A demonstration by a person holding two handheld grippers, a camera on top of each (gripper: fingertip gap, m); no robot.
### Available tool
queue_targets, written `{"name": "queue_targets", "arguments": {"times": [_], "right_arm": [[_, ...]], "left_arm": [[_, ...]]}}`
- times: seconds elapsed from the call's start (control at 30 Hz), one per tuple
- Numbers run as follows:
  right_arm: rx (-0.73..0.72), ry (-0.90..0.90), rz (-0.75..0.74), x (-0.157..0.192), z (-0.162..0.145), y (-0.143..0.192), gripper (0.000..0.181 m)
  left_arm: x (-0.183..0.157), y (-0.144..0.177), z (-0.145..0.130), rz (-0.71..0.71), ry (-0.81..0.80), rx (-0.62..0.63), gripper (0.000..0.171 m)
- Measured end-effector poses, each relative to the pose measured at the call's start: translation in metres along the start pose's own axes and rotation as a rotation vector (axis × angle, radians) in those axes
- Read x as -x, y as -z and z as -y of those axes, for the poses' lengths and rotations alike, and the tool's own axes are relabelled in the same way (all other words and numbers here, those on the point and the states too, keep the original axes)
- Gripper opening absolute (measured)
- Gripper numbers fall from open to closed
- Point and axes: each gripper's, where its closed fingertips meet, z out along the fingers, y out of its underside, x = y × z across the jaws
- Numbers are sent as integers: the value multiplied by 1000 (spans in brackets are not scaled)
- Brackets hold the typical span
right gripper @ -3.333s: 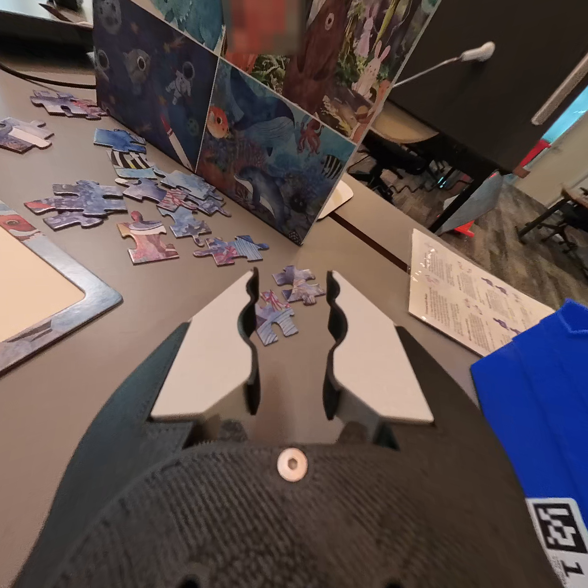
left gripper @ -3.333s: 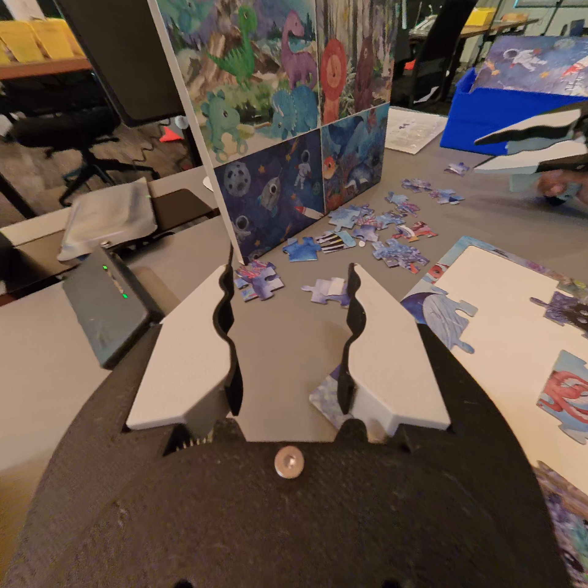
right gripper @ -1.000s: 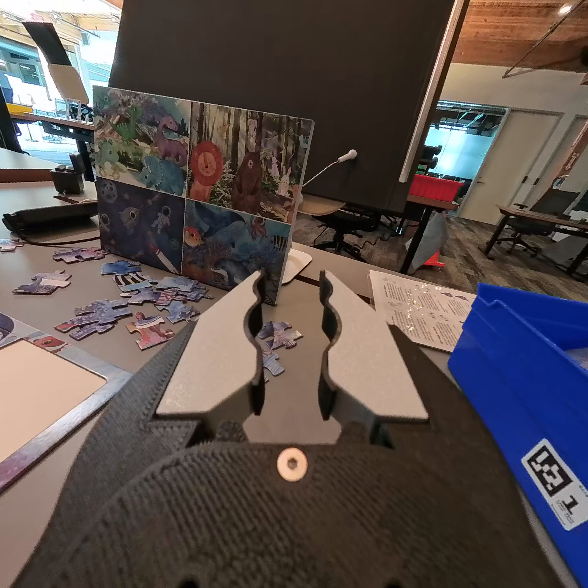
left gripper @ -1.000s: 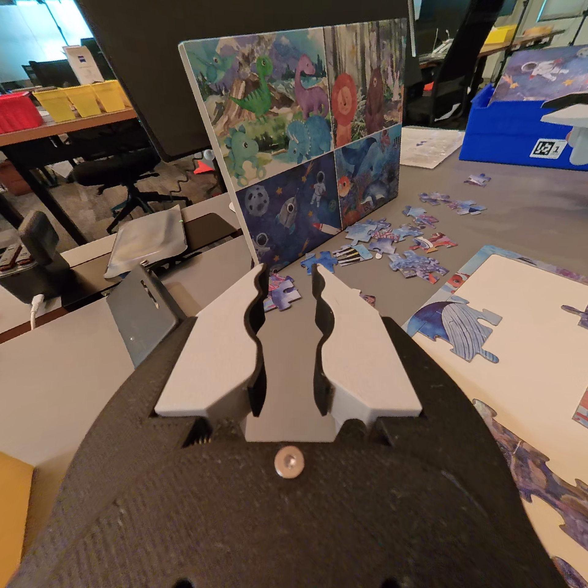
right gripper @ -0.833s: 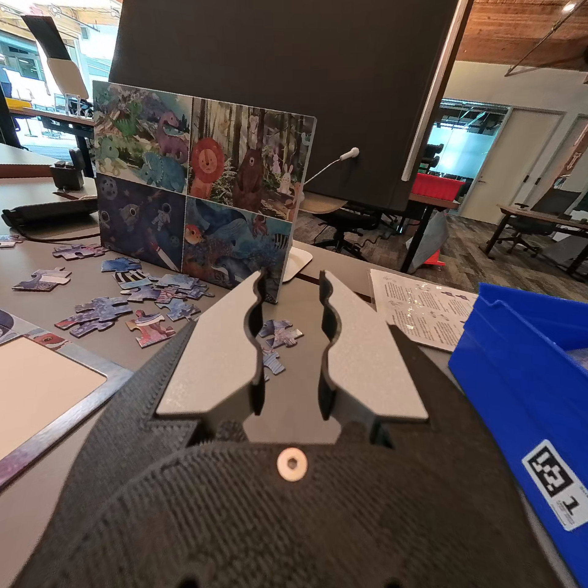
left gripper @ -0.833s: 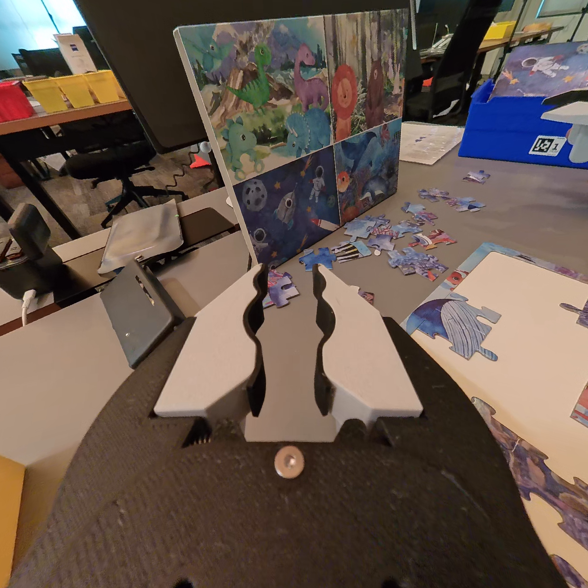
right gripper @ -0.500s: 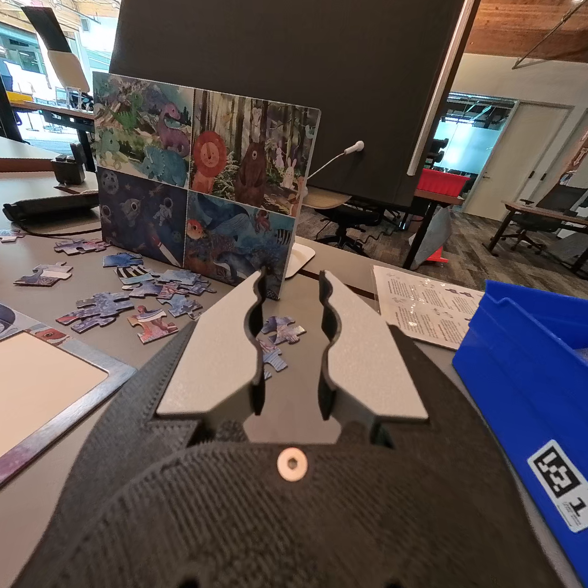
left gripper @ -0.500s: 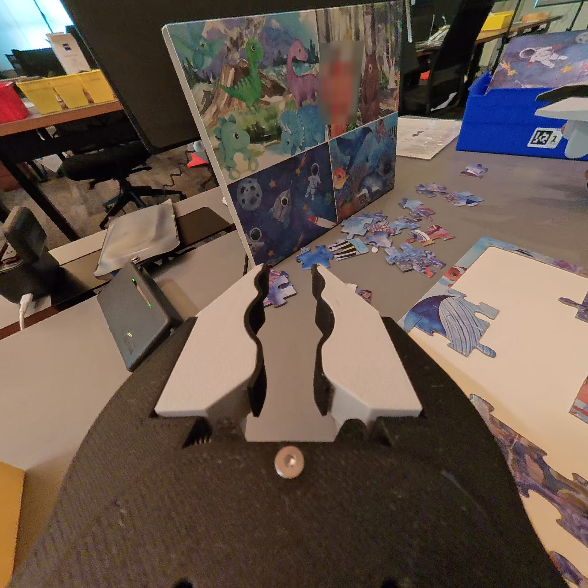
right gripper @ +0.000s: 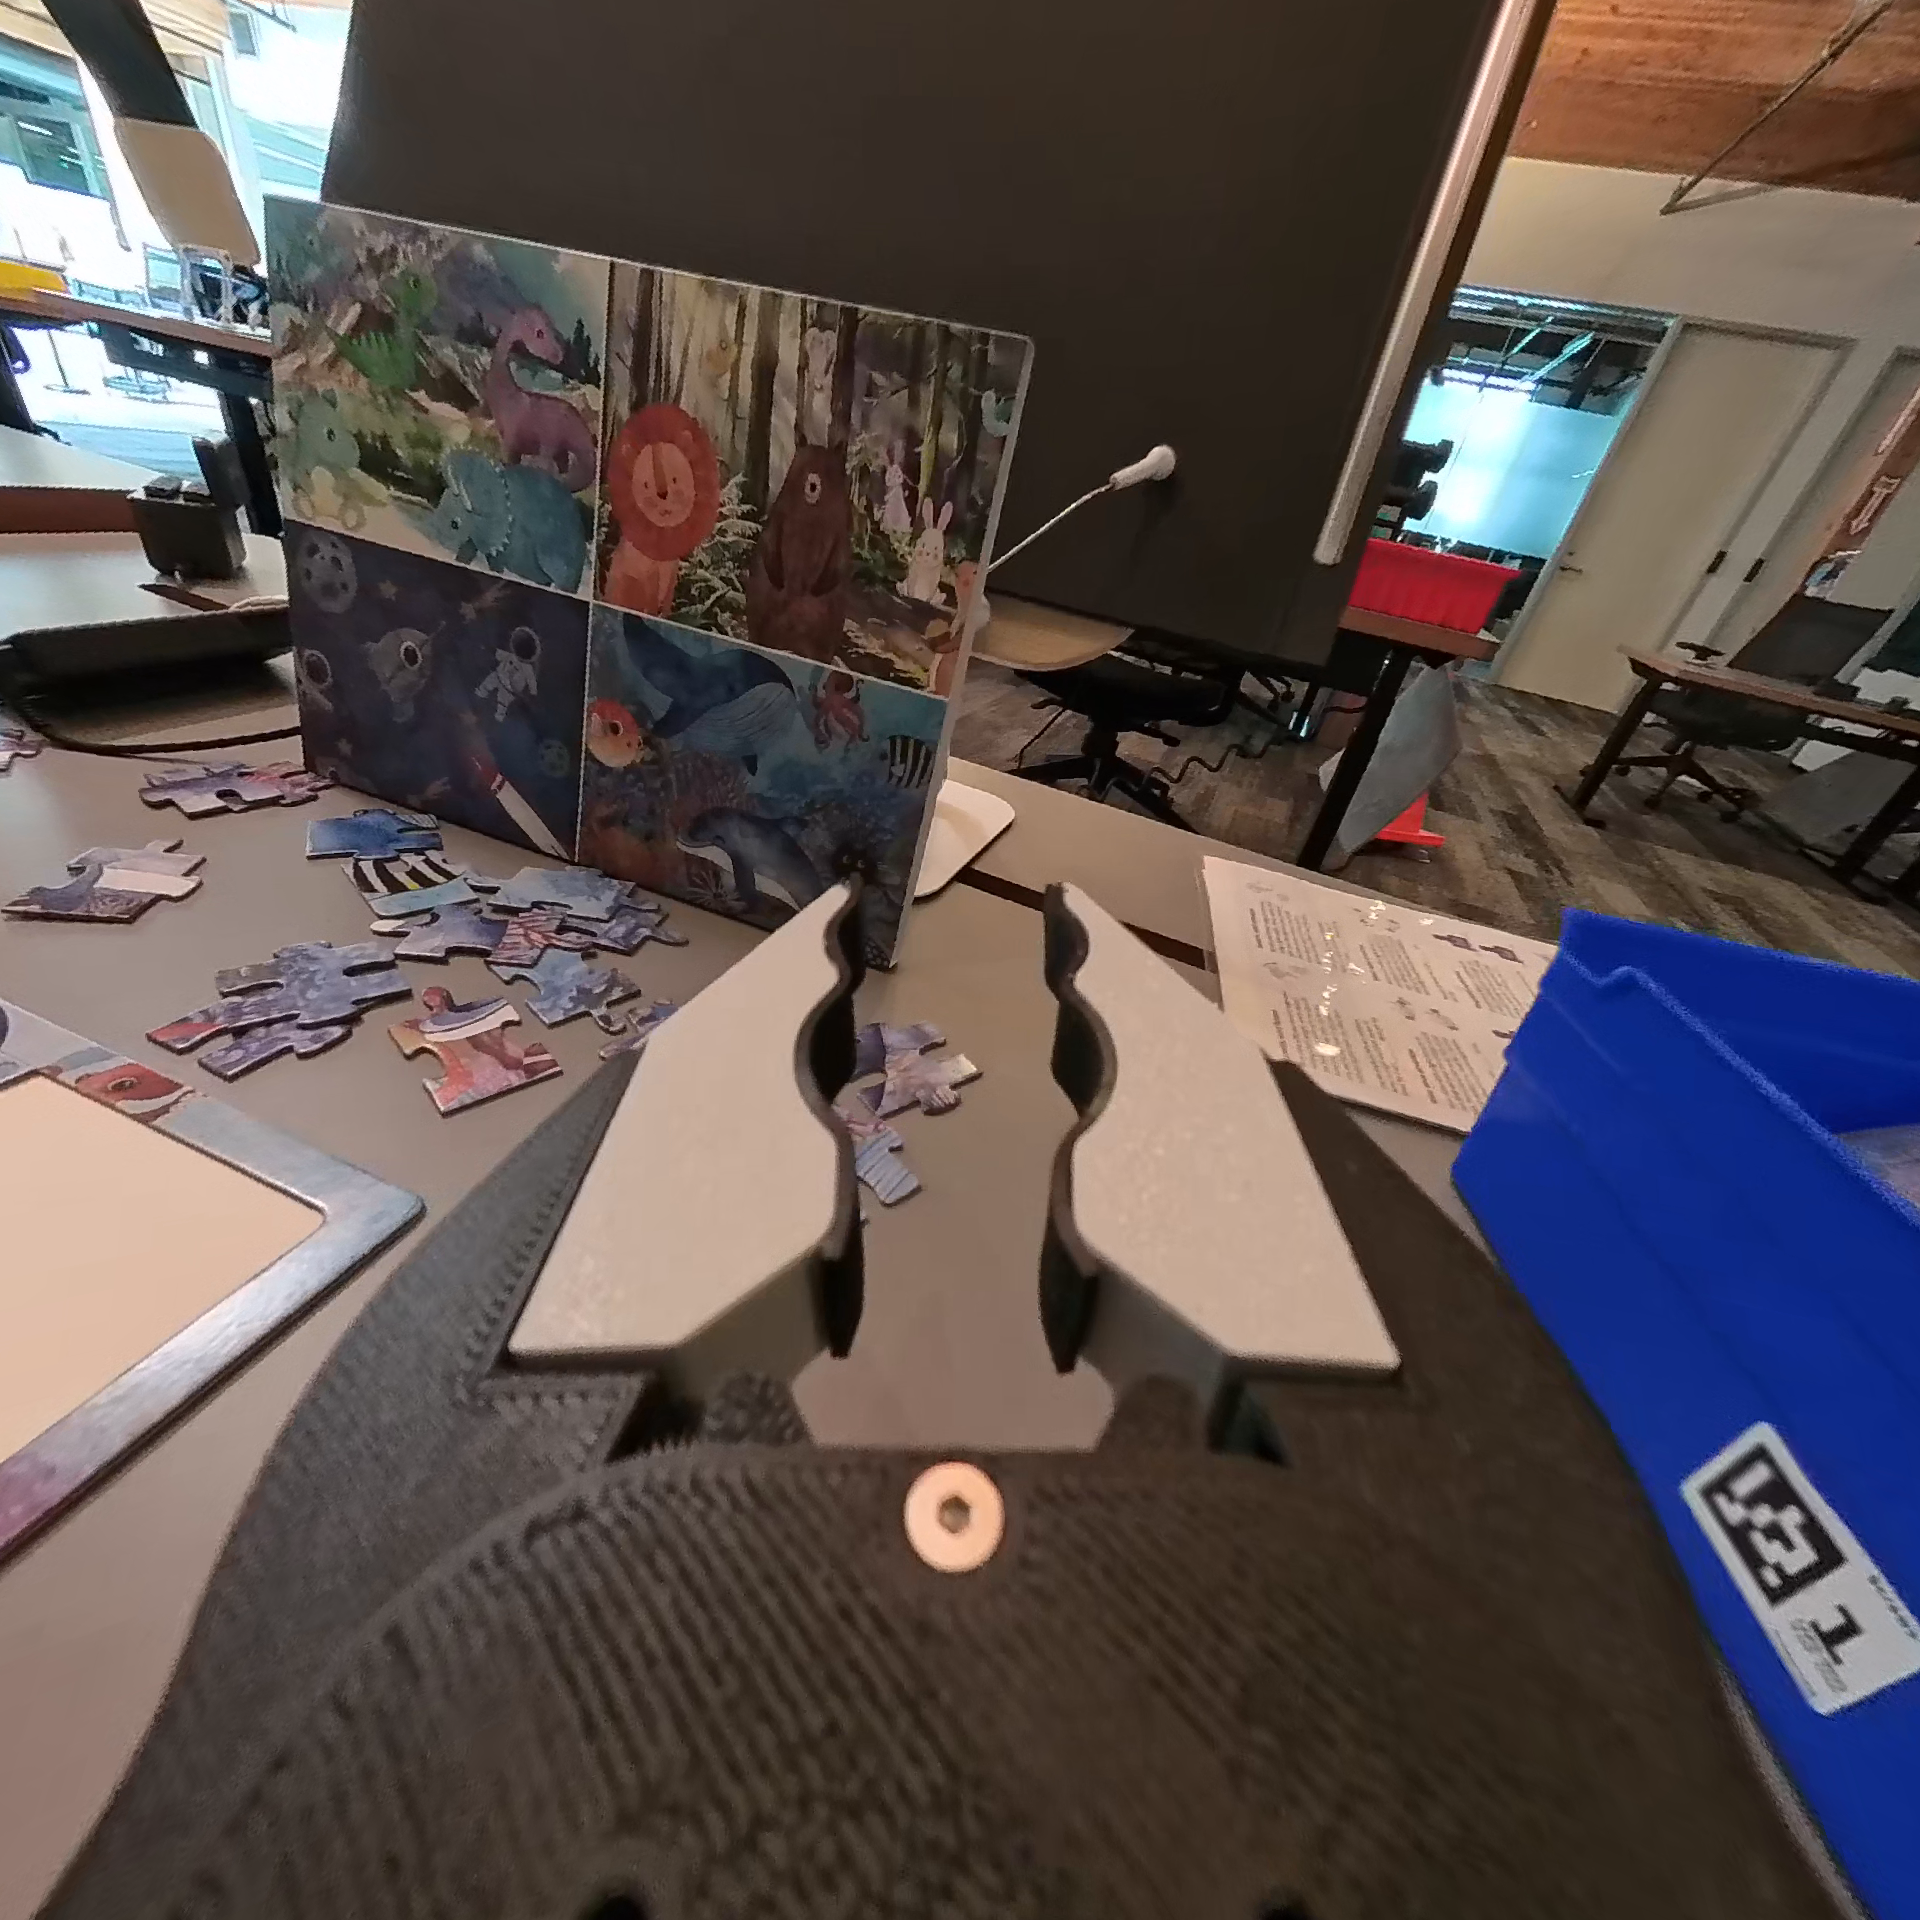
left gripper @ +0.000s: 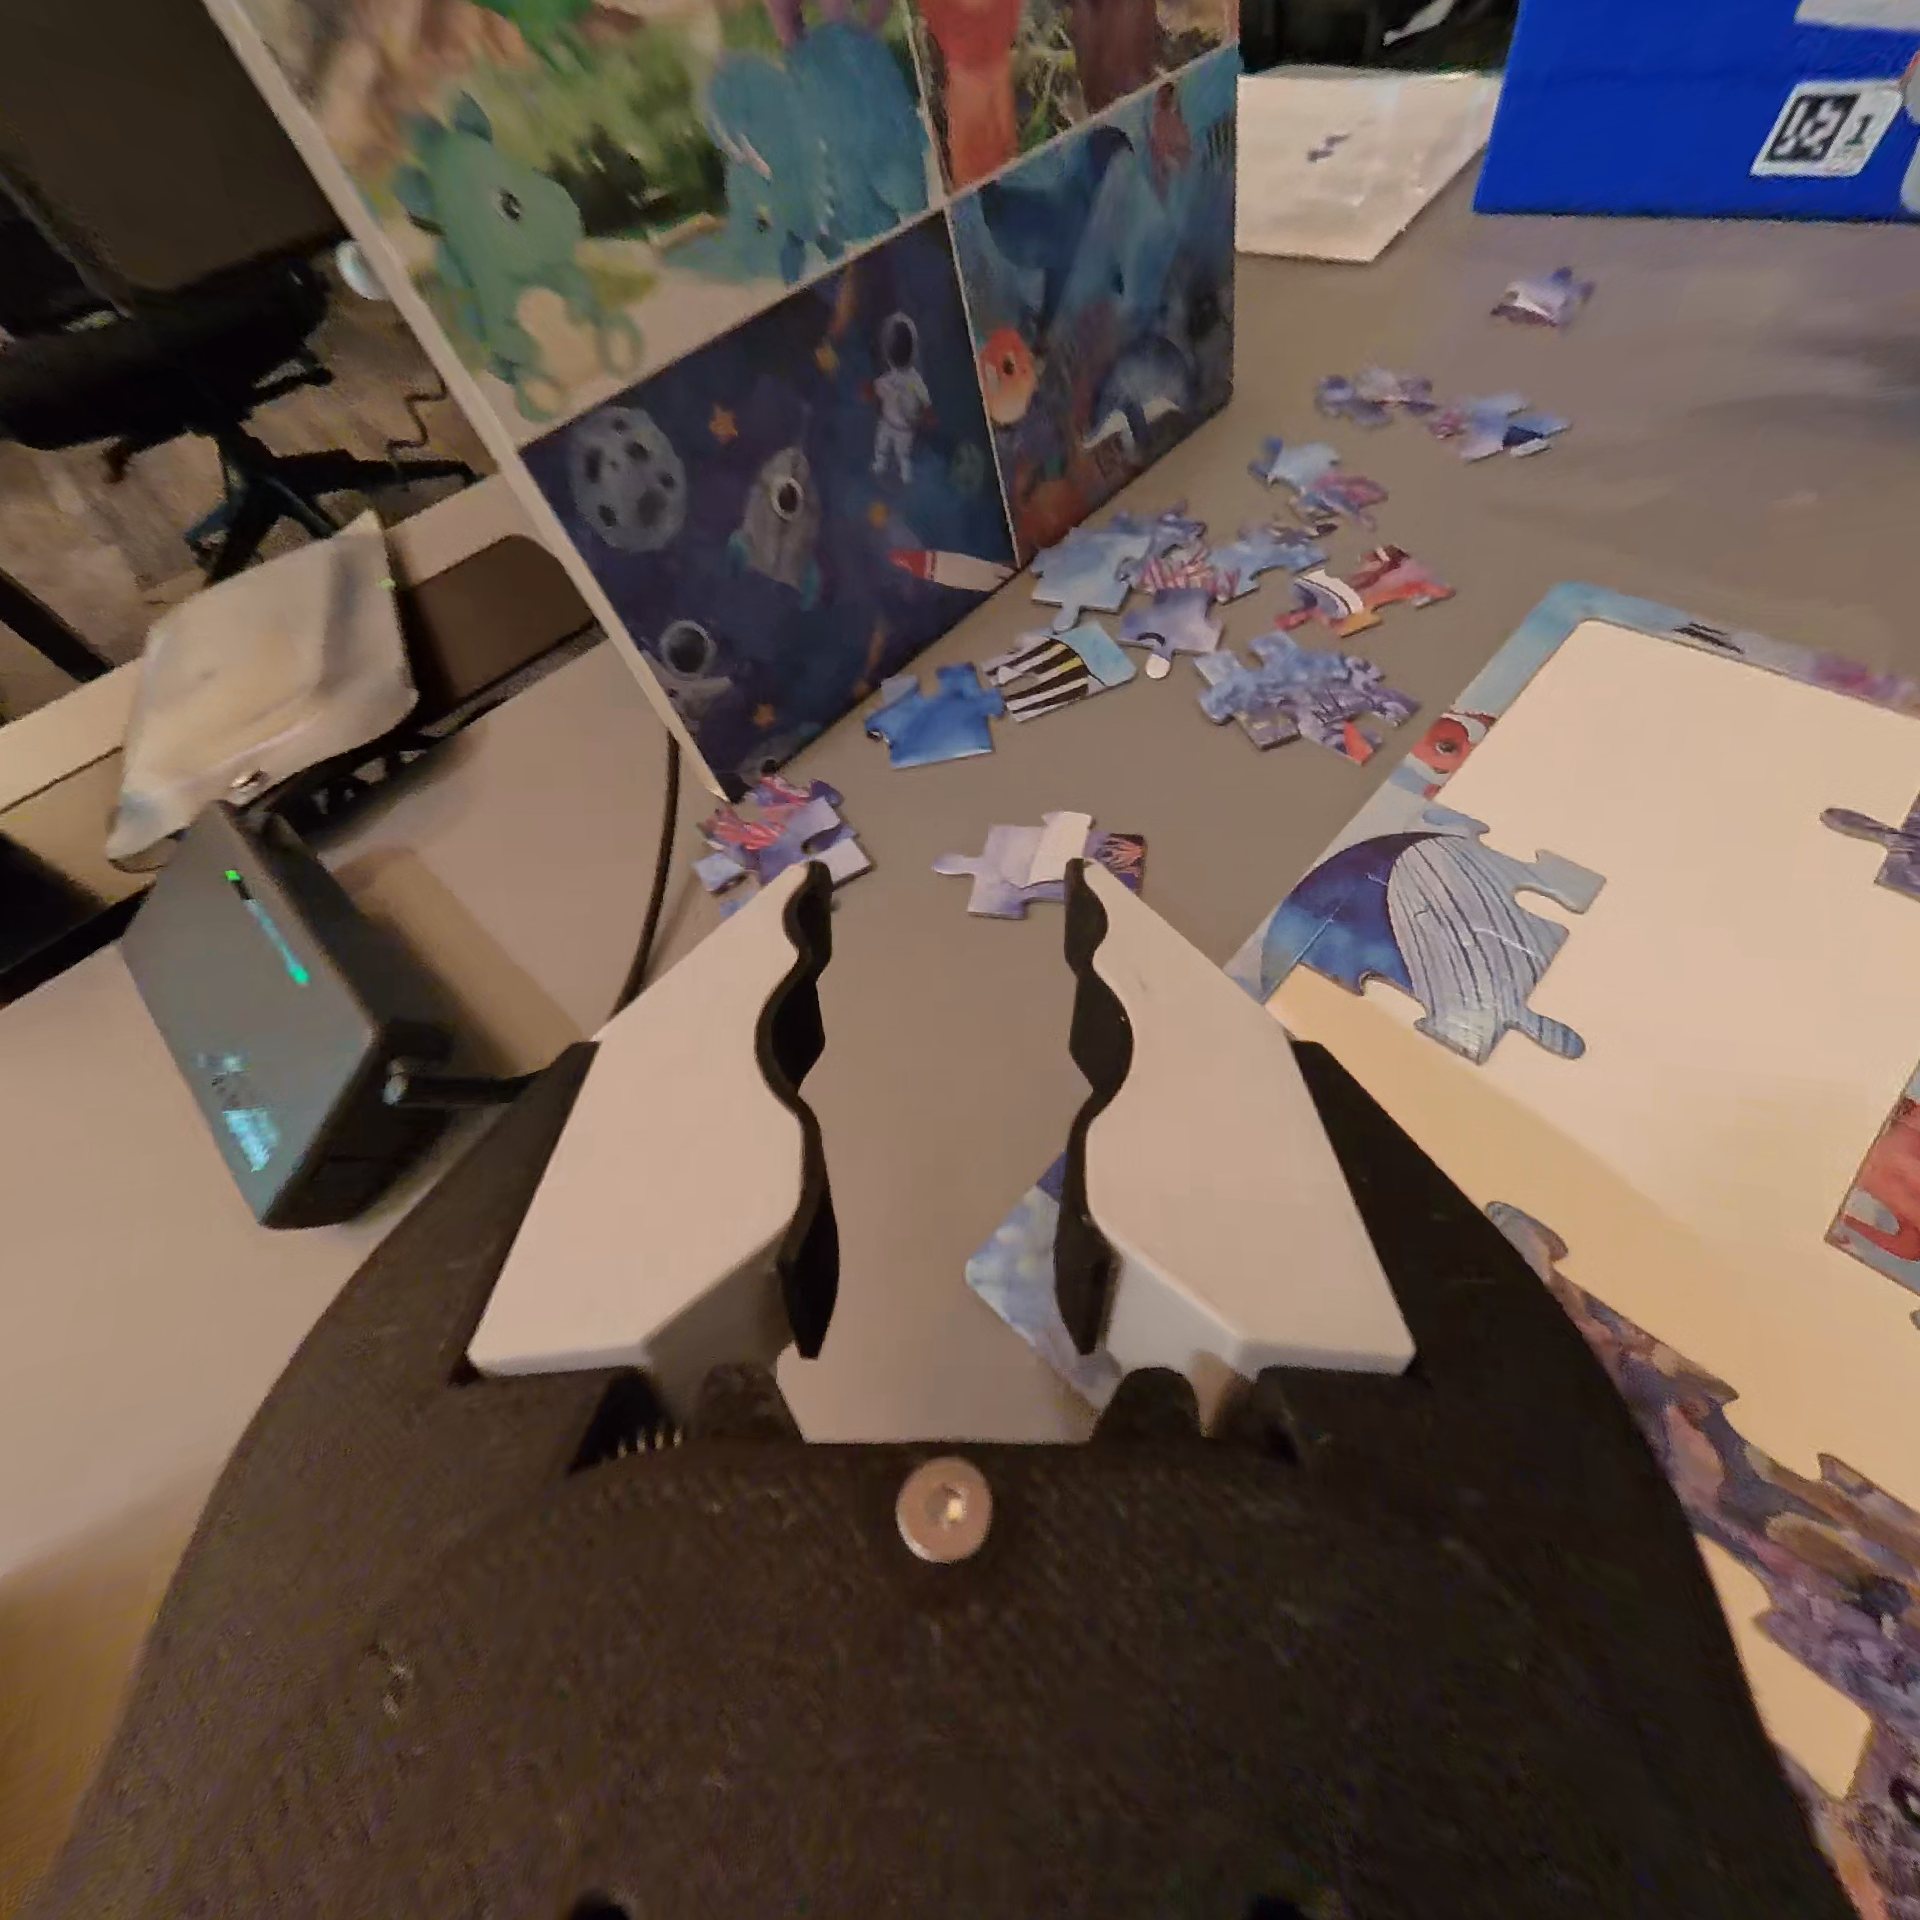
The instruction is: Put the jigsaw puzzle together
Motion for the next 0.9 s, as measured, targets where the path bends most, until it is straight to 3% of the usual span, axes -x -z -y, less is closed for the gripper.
{"name": "queue_targets", "arguments": {"times": [0.27, 0.5, 0.6, 0.8, 0.9], "right_arm": [[-26, 31, 35, 15, 13, 2, 32], [-13, 74, 27, 13, 9, 1, 31], [-3, 69, 24, 10, 6, 0, 31], [9, 91, 34, 15, 4, -2, 31], [14, 110, 33, 16, 3, -3, 31]], "left_arm": [[0, -62, 6, -13, 105, 156, 58], [11, -117, -21, 74, 94, 370, 60], [5, -125, -21, 38, 134, 372, 56], [-1, -129, -19, -41, 122, 369, 33], [-6, -124, -16, -81, 126, 348, 32]]}}
